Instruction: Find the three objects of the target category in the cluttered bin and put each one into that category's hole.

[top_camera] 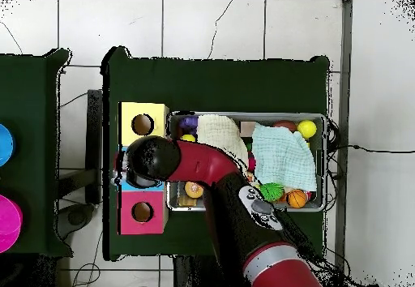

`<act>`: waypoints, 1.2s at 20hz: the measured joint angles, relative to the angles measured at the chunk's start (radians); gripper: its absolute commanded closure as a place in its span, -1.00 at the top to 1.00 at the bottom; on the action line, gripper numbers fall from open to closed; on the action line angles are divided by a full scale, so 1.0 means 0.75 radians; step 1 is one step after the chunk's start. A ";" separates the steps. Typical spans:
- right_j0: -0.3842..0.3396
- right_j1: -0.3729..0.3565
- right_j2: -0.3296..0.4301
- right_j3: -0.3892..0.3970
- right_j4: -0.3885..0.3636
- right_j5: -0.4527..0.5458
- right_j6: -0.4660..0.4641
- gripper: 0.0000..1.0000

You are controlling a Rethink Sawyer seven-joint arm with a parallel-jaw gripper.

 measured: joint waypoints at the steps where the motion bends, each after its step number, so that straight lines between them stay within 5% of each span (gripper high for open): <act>1: 0.000 -0.001 -0.001 0.000 0.000 0.000 0.000 -1.00; 24: 0.016 -0.037 -0.061 0.000 0.000 0.007 0.000 -1.00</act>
